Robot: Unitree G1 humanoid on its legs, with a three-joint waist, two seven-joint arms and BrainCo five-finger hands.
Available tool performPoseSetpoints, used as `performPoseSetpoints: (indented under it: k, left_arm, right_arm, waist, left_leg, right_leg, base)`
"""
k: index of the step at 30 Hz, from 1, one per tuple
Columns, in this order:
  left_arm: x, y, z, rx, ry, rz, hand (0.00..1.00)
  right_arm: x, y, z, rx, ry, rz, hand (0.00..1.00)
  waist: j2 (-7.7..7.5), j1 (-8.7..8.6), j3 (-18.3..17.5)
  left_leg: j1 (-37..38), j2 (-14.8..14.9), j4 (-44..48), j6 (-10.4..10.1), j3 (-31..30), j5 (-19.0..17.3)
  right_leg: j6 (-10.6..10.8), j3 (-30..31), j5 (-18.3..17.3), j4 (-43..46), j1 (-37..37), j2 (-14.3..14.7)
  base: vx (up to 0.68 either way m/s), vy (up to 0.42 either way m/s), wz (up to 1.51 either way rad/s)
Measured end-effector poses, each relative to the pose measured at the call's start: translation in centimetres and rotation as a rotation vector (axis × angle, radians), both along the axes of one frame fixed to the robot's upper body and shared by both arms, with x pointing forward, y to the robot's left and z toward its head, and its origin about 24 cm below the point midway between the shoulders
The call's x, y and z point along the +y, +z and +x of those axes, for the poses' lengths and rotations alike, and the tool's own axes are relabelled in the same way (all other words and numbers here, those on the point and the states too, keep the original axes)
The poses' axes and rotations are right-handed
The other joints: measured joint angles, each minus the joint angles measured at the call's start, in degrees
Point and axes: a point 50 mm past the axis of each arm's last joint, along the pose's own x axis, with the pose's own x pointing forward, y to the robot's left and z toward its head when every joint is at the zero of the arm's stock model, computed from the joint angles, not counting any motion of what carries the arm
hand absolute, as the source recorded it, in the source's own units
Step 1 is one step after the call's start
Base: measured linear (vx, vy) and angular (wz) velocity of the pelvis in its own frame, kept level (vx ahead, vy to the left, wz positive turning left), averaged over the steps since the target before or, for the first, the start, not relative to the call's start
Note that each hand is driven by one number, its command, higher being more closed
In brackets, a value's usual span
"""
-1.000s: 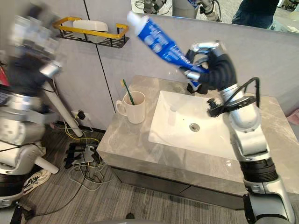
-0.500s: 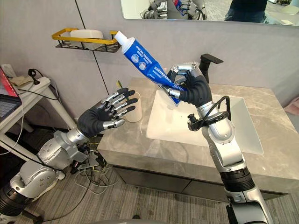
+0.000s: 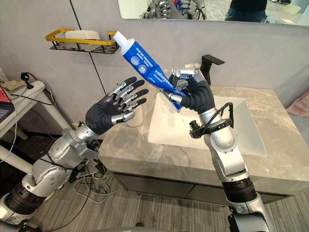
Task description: Organize washtable
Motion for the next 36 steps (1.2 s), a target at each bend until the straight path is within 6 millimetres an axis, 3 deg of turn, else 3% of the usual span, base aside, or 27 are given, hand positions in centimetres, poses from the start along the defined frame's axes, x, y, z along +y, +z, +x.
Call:
performPoseSetpoints:
  k: [10,30,31,36]
  left_arm:
    - [-1.1,0.9,0.9,-0.012,0.000,-0.082,0.00]
    - [-3.4,2.5,1.4,-0.032,-0.047,-0.223,0.00]
    - [-3.5,2.5,1.4,-0.031,-0.049,-0.229,1.00]
    - [-3.7,2.3,1.7,-0.010,-0.036,-0.260,1.00]
  right_arm:
    - [0.8,-0.4,0.0,0.024,0.023,0.005,1.00]
    - [1.8,-0.7,0.0,0.044,0.059,0.020,1.00]
    - [1.9,-0.7,0.0,0.045,0.063,0.021,1.00]
    - [2.4,-1.0,0.0,0.054,0.087,0.014,1.00]
  waist:
    - [-0.59,-1.09,-0.25]
    - [-0.61,-1.33,-0.26]
    - [-0.61,-1.33,-0.26]
    - [-0.63,-1.33,-0.28]
  left_leg:
    - [-0.08,0.19,-0.01,0.06,0.83,0.04]
    - [-0.21,0.73,-0.05,-0.20,1.81,0.23]
    - [-0.21,0.73,-0.05,-0.20,1.90,0.23]
    - [-0.37,0.78,-0.06,-0.20,2.81,0.23]
  right_leg:
    - [-0.22,0.57,0.31,-0.12,-0.44,0.16]
    - [-0.49,1.59,1.46,-1.72,-0.49,0.98]
    - [-0.50,1.66,1.51,-1.79,-0.50,0.99]
    - [-0.60,2.69,1.80,-1.78,-1.18,1.07]
  base:
    - [0.00,-0.004,-0.03]
    - [0.00,-0.002,-0.02]
    - [0.00,-0.001,-0.04]
    - [-0.01,0.004,-0.10]
